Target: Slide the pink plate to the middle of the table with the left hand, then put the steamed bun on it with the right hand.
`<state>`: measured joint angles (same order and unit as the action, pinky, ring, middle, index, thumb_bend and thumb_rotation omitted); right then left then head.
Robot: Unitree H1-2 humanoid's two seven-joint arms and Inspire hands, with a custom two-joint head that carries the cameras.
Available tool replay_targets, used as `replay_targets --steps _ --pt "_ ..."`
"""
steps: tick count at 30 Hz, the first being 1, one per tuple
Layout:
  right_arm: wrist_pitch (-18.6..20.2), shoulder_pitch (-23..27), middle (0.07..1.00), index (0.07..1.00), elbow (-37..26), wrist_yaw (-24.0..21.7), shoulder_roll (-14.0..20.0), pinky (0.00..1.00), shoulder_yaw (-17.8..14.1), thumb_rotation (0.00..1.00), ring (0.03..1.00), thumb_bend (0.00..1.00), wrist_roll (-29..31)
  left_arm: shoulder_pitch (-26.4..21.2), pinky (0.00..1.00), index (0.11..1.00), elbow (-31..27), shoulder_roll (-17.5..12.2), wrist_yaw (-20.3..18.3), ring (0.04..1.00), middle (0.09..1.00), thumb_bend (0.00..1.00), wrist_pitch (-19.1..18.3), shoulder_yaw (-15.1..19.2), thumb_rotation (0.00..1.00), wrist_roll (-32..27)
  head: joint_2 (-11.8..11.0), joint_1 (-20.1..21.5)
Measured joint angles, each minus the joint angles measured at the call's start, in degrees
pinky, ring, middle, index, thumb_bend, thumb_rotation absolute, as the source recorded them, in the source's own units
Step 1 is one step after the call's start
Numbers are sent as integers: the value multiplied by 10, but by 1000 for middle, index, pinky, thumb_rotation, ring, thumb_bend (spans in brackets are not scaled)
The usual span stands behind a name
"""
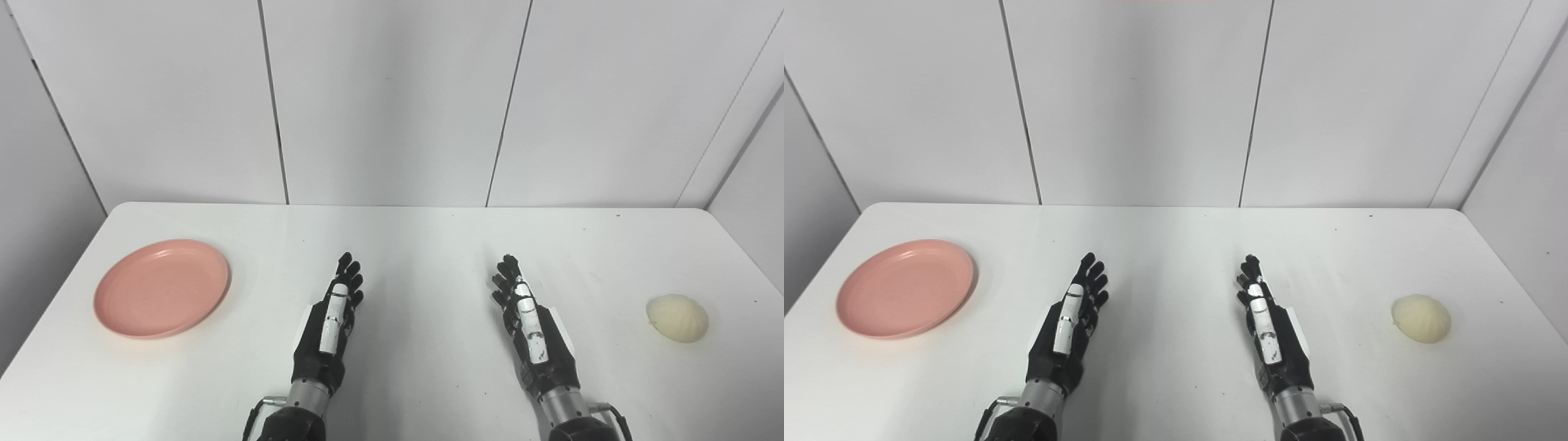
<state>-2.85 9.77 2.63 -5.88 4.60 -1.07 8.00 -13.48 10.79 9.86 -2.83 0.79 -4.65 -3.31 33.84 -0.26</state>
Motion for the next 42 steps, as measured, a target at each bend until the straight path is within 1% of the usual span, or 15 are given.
replay_targets --steps 5,7,9,10,14,16,18,19,20,24,27,33,36,39,42 --pt "0 0 1000 1000 0 0 0 1000 0 1000 1000 687 -1 1 1000 1000 -1 0 0 1000 1000 423 0 0 1000 1 -4 -5" --pt "0 0 1000 1000 1 0 0 1000 0 1000 1000 674 -1 1 1000 1000 0 0 1 1000 1000 428 2 -1 1000 1 -19 -42" --pt "0 0 1000 1000 1 0 1 1000 0 1000 1000 652 0 1 1000 1000 5 0 4 1000 1000 446 9 -3 1000 8 -21 -47" --pt "0 0 1000 1000 1 -1 3 1000 -1 1000 1000 644 1 1 1000 1000 11 0 7 1000 1000 455 16 -5 1000 15 -42 -89" --pt "-4 8 1000 1000 19 -14 14 1000 -7 1000 1000 658 13 -13 1000 1000 39 4 31 1000 1000 472 40 -5 1000 38 -71 -141" --pt "-16 16 1000 1000 35 -17 17 1000 -14 1000 1000 656 16 -32 1000 1000 67 7 44 1000 1000 476 60 -1 1000 42 -76 -147" --pt "-30 20 1000 1000 41 -17 20 1000 -18 1000 1000 655 16 -55 1000 989 98 9 58 1000 987 486 80 4 1000 49 -95 -170" --pt "-33 20 1000 1000 42 -17 20 1000 -18 1000 1000 656 16 -62 1000 986 107 9 63 1000 985 487 87 7 1000 49 -95 -171" --pt "-35 22 1000 1000 43 -19 20 1000 -19 1000 1000 648 18 -67 1000 991 111 9 68 1000 990 473 93 10 1000 49 -104 -181" --pt "-41 29 1000 1000 55 -23 20 1000 -30 1000 1000 634 31 -77 1000 992 117 5 69 1000 989 510 100 30 1000 35 -118 -193" --pt "-46 32 1000 1000 60 -24 22 1000 -33 1000 1000 621 38 -81 1000 923 114 -4 68 954 933 557 99 52 1000 17 -127 -204" --pt "-47 32 1000 1000 60 -24 22 1000 -37 1000 1000 607 42 -105 995 867 69 -42 74 919 887 624 91 98 1000 -19 -135 -211" --pt "-50 32 1000 1000 61 -24 22 1000 -38 1000 1000 596 43 -119 939 828 44 -55 71 872 846 635 71 107 1000 -40 -138 -214" --pt "-58 32 1000 1000 62 -24 22 1000 -38 1000 1000 595 44 -129 866 797 35 -64 74 831 815 628 67 122 1000 -45 -139 -216" --pt "-66 33 1000 1000 63 -24 22 1000 -38 1000 1000 577 45 -134 752 730 32 -77 81 742 736 594 65 140 1000 -45 -139 -218"
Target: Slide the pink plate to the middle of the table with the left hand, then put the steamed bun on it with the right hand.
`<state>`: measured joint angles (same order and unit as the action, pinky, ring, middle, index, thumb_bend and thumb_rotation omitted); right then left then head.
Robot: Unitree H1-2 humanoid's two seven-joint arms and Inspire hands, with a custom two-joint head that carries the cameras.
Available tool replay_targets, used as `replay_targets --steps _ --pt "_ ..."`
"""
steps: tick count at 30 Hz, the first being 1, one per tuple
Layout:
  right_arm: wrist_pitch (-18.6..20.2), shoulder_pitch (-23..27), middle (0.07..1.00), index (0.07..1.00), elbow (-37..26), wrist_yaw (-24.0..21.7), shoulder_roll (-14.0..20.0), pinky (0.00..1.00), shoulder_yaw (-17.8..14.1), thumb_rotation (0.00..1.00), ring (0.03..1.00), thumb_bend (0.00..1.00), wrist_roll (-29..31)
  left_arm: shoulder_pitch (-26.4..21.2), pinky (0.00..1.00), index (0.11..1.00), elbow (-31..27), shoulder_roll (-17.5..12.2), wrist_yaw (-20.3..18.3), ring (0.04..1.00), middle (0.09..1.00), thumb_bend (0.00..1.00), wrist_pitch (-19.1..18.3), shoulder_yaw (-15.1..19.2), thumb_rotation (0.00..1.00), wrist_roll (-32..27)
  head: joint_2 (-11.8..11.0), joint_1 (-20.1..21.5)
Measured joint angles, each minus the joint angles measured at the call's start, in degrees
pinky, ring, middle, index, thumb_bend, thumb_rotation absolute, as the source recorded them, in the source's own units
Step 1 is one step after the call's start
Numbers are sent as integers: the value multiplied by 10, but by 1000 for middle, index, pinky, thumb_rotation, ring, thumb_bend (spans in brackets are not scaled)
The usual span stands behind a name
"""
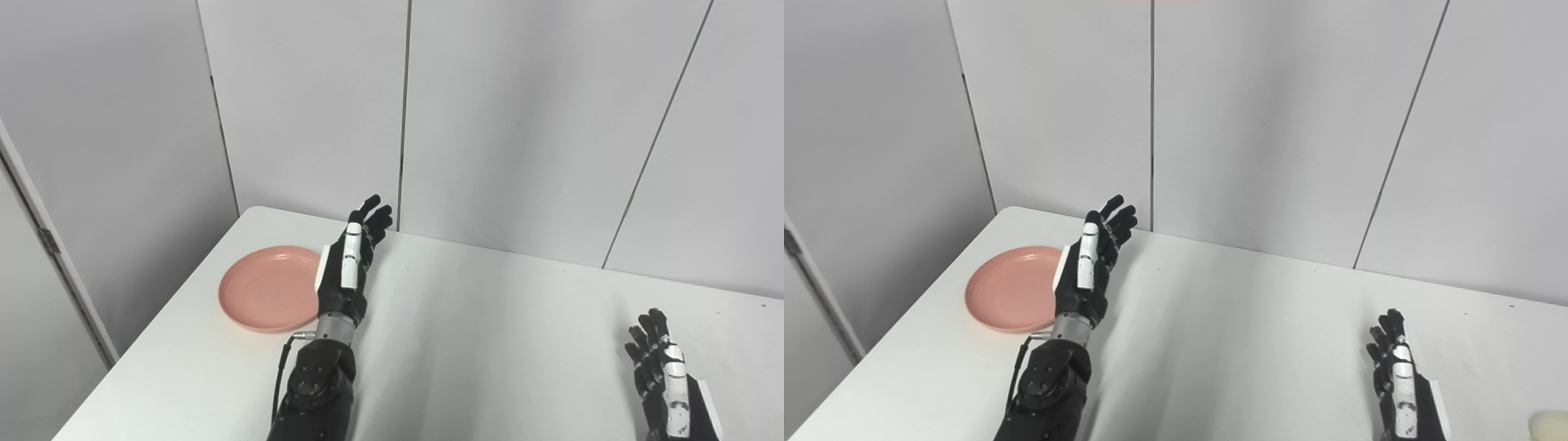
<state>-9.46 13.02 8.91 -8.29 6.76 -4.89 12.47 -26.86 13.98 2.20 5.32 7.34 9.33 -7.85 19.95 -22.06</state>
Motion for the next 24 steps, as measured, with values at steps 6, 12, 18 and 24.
replay_targets --steps 6,12,18,24 --pt "-1 1 1000 1000 2 -1 1 1000 0 994 1000 529 4 -16 707 717 -9 -48 17 720 722 619 -16 42 1000 -6 1 -4" --pt "-2 -1 1000 1000 -1 -5 2 1000 -3 998 1000 443 11 -17 724 708 -24 -83 18 723 716 600 -53 65 1000 -19 4 -5" --pt "-2 -1 1000 1000 -6 -10 2 1000 -2 1000 1000 431 11 -25 713 706 10 -113 18 717 710 629 -56 101 1000 -45 5 -10" --pt "-2 -3 1000 1000 -7 -11 3 1000 -4 999 1000 431 15 -28 699 694 66 -145 18 707 697 577 -30 129 1000 -66 7 -16"
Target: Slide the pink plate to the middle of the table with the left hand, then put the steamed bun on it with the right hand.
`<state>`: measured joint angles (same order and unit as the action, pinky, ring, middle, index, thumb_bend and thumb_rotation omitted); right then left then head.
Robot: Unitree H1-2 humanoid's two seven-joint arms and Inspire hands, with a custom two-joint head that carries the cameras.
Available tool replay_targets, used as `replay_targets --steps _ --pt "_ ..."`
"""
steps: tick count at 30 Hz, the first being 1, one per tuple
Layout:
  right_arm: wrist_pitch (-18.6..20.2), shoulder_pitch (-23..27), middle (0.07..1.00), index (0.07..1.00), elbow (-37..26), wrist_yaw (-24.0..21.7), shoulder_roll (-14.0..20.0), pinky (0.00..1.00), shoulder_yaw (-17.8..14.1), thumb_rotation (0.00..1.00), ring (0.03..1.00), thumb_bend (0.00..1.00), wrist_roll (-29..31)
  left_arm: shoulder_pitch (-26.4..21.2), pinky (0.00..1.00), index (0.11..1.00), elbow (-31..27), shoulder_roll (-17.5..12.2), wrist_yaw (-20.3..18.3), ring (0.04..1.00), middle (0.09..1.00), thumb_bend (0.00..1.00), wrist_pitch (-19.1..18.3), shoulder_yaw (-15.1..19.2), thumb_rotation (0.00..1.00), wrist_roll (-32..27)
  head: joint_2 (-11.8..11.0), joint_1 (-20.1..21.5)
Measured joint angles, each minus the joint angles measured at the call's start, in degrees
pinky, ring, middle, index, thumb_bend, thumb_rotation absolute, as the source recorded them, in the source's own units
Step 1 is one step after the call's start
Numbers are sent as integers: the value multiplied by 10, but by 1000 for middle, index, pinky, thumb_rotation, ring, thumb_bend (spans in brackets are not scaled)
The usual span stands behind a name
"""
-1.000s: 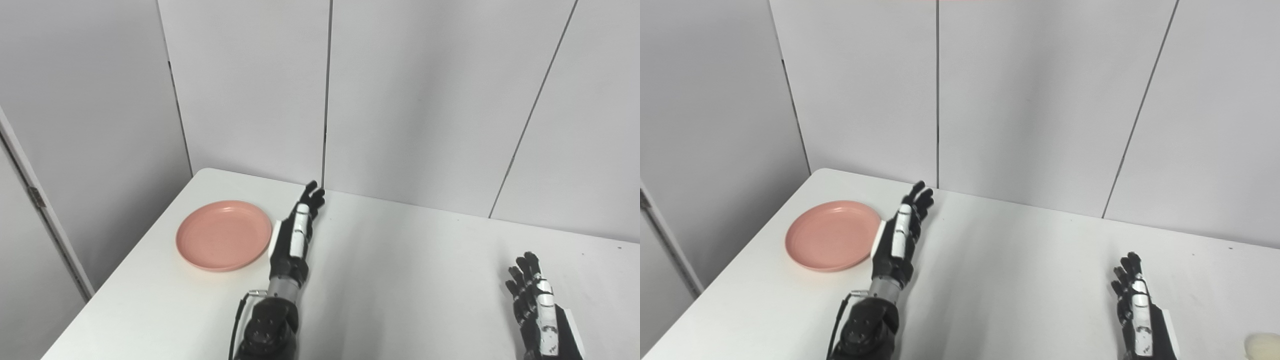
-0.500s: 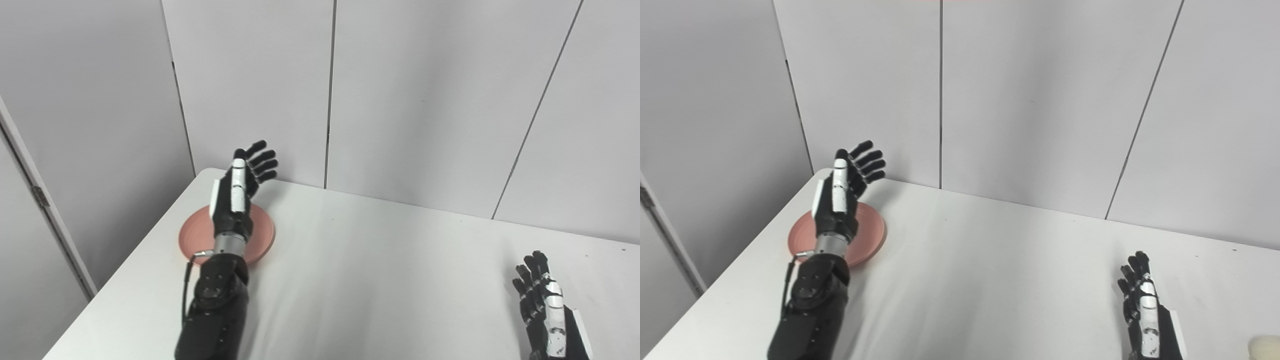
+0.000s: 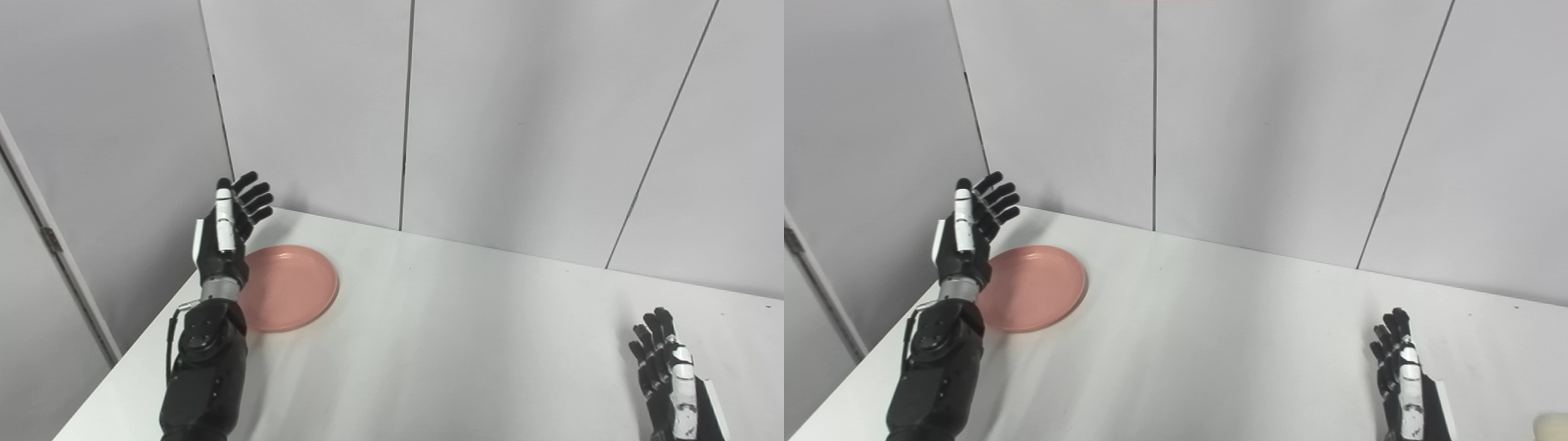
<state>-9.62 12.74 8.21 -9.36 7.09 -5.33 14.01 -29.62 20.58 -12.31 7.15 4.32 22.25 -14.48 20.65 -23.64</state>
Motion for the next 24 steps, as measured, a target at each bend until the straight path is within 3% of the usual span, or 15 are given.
replay_targets --steps 10,16,24 --pt "0 -2 1000 1000 -3 -4 4 1000 1 1000 1000 413 4 -1 808 768 67 -47 3 804 779 600 13 6 1000 0 3 -6" --pt "0 -3 1000 1000 -4 -7 7 1000 0 1000 1000 359 5 -1 823 781 85 -62 -4 815 789 626 12 -2 1000 0 3 -8" --pt "0 -4 1000 1000 -4 -8 9 1000 0 1000 1000 361 6 0 882 784 126 -72 -26 844 803 632 12 -16 1000 1 3 -10"
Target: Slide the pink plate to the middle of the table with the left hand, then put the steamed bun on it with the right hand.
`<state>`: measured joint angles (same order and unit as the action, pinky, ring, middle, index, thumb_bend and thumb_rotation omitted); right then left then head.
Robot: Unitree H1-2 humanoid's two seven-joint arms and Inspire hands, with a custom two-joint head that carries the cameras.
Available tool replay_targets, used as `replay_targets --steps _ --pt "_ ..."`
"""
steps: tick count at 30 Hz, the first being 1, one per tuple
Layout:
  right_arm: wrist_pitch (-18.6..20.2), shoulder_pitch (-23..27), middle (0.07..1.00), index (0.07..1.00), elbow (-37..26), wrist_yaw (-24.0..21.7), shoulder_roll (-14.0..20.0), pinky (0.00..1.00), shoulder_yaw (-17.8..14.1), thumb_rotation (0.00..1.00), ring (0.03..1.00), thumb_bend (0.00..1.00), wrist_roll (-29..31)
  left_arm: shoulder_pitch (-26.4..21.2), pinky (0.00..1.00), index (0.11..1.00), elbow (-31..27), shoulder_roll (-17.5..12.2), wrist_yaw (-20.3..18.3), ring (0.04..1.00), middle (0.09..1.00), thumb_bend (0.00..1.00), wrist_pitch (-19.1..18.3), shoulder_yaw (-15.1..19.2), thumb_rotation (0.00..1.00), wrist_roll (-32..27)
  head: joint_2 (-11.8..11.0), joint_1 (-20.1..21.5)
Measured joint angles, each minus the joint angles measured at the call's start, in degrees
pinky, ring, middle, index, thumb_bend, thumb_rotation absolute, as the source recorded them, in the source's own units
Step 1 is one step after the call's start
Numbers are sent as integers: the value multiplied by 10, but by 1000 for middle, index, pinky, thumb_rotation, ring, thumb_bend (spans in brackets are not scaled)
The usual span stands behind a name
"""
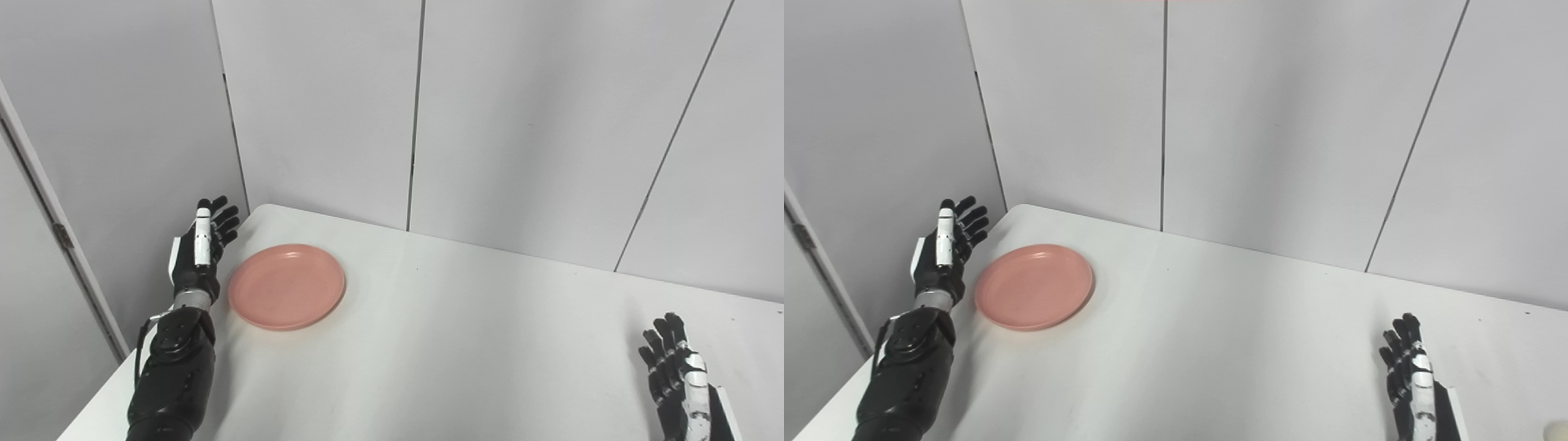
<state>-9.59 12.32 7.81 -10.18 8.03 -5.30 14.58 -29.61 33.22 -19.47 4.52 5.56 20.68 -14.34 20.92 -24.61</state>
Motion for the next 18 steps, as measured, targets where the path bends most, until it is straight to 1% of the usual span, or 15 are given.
replay_targets --steps 4,7,10,13,15,18 --pt "0 0 1000 1000 0 0 0 1000 0 1000 1000 362 0 0 880 789 8 -1 -7 843 808 604 0 -3 1000 -1 -1 0" --pt "0 0 1000 1000 1 0 0 1000 -1 1000 1000 360 0 0 890 791 22 -2 -25 851 811 597 0 -10 1000 -2 -1 0" --pt "0 1 1000 1000 2 0 0 1000 -1 1000 1000 351 0 0 877 787 44 -3 -44 848 806 591 1 -16 1000 -2 -2 0" --pt "0 1 1000 1000 2 0 0 1000 -2 1000 1000 341 0 0 905 789 62 -4 -51 857 813 600 3 -19 1000 -1 -2 -1" --pt "0 1 1000 1000 2 0 0 1000 -2 1000 1000 335 0 -1 904 791 66 -8 -55 857 813 604 4 -24 1000 0 -2 -1" --pt "0 1 1000 1000 3 0 1 1000 -2 1000 1000 338 0 -1 938 800 72 -15 -65 868 824 604 4 -29 1000 -1 -3 -2"
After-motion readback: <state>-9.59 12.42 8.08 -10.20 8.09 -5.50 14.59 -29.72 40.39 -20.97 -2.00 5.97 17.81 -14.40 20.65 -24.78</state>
